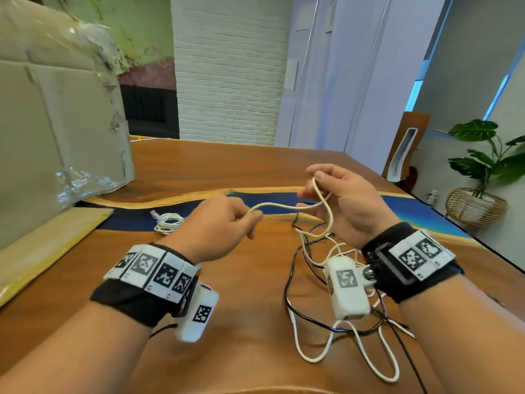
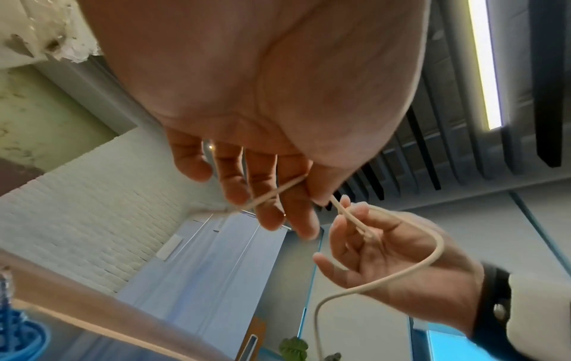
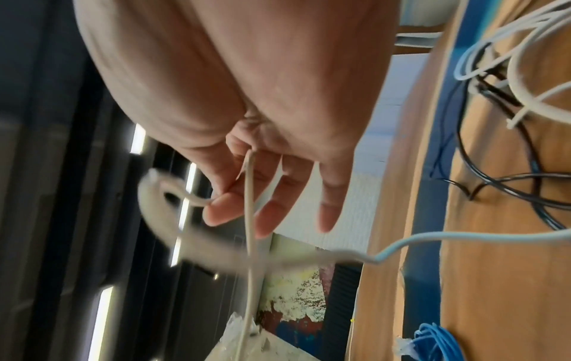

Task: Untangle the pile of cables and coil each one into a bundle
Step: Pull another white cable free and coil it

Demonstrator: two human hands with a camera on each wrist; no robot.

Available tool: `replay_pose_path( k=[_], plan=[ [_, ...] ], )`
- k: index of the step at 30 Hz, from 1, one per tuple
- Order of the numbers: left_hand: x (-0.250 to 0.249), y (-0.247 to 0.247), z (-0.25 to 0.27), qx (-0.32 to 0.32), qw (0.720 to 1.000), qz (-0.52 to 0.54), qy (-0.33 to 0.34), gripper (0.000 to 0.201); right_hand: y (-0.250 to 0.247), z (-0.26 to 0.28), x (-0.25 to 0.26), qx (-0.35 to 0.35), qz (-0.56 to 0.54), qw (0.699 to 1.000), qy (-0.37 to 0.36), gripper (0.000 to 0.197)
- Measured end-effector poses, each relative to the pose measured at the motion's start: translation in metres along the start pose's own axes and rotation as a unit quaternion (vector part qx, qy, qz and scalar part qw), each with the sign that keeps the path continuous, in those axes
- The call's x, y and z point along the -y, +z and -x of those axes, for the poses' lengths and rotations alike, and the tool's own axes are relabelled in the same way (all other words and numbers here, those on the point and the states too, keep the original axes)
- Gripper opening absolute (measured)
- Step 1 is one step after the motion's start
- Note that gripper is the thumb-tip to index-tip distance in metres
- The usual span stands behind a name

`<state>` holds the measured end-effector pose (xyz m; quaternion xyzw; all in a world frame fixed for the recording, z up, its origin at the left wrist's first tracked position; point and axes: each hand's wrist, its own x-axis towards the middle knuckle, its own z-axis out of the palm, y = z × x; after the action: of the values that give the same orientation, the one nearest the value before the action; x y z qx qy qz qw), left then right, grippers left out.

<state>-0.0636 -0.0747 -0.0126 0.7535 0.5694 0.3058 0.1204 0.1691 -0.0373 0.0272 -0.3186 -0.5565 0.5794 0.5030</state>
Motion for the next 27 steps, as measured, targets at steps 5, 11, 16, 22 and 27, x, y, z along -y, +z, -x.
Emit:
replay_pose_path(
  k=[5,11,16,22,27],
  plan=[
    [0.0,0.001,-0.003,-0.003,0.979,0.206,-0.002,0.049,-0.008,0.003,-0.009,0.008,-0.076,0.995,0.065,0.026],
    [-0.014,0.0,0.002,0.073,0.886,0.455,-0.042,0.037,-0.012,0.003,-0.014,0.029,0.032,0.998,0.046,0.036],
    [-0.004,-0.004,-0.009,-0.016,0.863,0.5,-0.069,0.038,-0.02,0.0,-0.013,0.028,0.113,0.993,-0.02,0.036],
    [0.003,0.004,-0.026,-0.069,0.778,0.62,-0.075,0.036,-0.023,-0.018,-0.015,-0.005,0.055,0.991,-0.119,0.04],
    [0.009,0.018,-0.044,-0.093,0.788,0.603,-0.075,0.037,-0.024,-0.038,-0.045,0.024,0.319,0.942,-0.098,0.038]
  ],
)
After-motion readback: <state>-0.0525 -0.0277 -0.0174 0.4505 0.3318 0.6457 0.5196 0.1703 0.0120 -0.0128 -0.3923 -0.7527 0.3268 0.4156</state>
